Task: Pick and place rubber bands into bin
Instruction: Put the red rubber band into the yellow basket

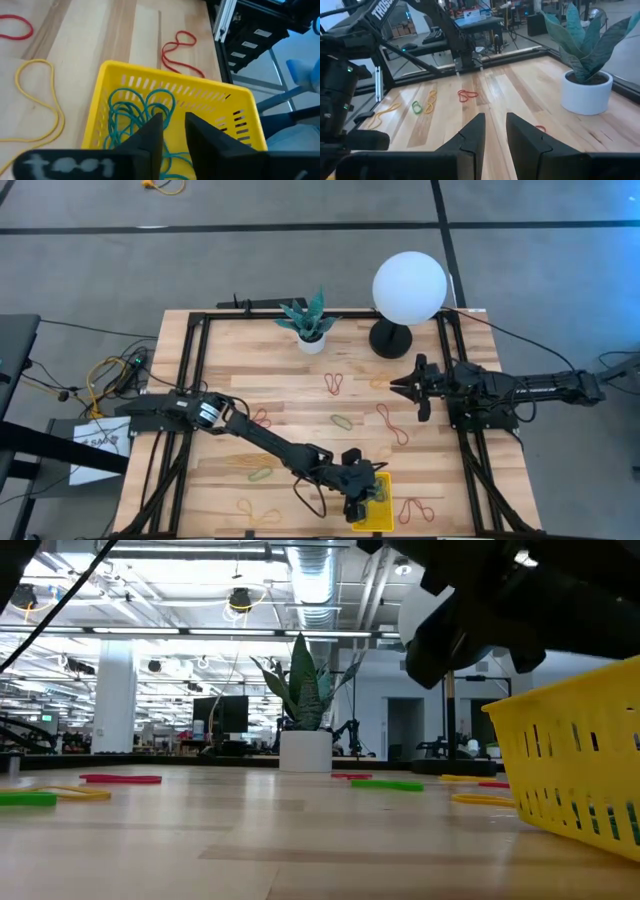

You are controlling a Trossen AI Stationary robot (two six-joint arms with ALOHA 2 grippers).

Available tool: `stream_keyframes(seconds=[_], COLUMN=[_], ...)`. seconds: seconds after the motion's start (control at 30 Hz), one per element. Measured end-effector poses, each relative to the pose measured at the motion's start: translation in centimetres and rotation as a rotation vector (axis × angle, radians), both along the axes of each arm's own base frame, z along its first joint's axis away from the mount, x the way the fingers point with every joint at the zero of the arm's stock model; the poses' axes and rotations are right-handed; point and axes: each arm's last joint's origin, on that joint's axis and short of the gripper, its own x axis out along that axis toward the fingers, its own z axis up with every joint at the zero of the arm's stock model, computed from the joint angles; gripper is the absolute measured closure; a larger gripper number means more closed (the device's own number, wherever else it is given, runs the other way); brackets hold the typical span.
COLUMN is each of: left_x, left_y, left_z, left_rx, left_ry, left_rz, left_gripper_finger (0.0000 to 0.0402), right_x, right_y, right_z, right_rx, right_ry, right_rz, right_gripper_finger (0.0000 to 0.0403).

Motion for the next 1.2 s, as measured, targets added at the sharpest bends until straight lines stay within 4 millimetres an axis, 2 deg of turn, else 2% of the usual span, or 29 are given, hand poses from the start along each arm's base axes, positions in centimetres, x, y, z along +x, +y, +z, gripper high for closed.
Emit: stream_keyframes(seconds=[0.13, 0.23, 0.4, 0.47, 0.6, 0.77, 0.83, 0.93, 1.0, 1.1, 1.2], left_x=[0.5, 0.4, -1.0, -1.9, -4.9, -10.6, -11.6, -13.1, -14.3, -16.2, -19.0], left_y=[0.2, 0.7, 2.3, 3.1, 4.7, 7.4, 7.9, 8.2, 8.7, 9.9, 11.6], left_z=[1.8, 3.3, 7.4, 9.4, 12.6, 17.1, 18.1, 18.7, 18.6, 16.9, 14.7], left_rx=[-0.009, 0.042, 0.272, 0.390, 0.571, 0.648, 0.666, 0.747, 0.787, 0.831, 0.858], left_ry=[0.006, 0.114, 0.286, 0.328, 0.376, 0.477, 0.417, 0.412, 0.426, 0.435, 0.432], left_rz=[-0.028, -0.043, 0.063, 0.122, 0.205, 0.451, 0.536, 0.468, 0.482, 0.584, 0.720], left_gripper_finger=[0.0316, 0.0315, 0.0315, 0.0315, 0.0315, 0.0315, 0.0315, 0.0315, 0.0315, 0.0315, 0.0315], right_x=[0.0, 0.0, 0.3, 0.5, 0.7, 0.8, 0.8, 0.9, 1.0, 1.3, 1.6], right_y=[0.0, 0.0, 0.0, 0.0, 0.1, 0.3, 0.2, 0.1, 0.1, 0.1, 0.0], right_z=[0.2, 0.0, -0.9, -0.6, 0.3, 0.6, 0.6, 0.4, 0.2, -0.1, -0.5], right_rx=[-0.026, -0.025, -0.023, -0.034, -0.079, -0.101, -0.103, -0.117, -0.117, -0.116, -0.117], right_ry=[-0.020, 0.003, 0.088, 0.061, -0.037, -0.073, -0.068, -0.051, -0.035, -0.007, 0.031], right_rz=[0.003, 0.005, 0.005, 0.006, 0.038, 0.083, 0.079, 0.074, 0.078, 0.081, 0.051], right_gripper_finger=[0.0331, 0.0331, 0.0331, 0.0331, 0.0331, 0.0331, 0.0331, 0.0331, 0.0331, 0.0331, 0.0331])
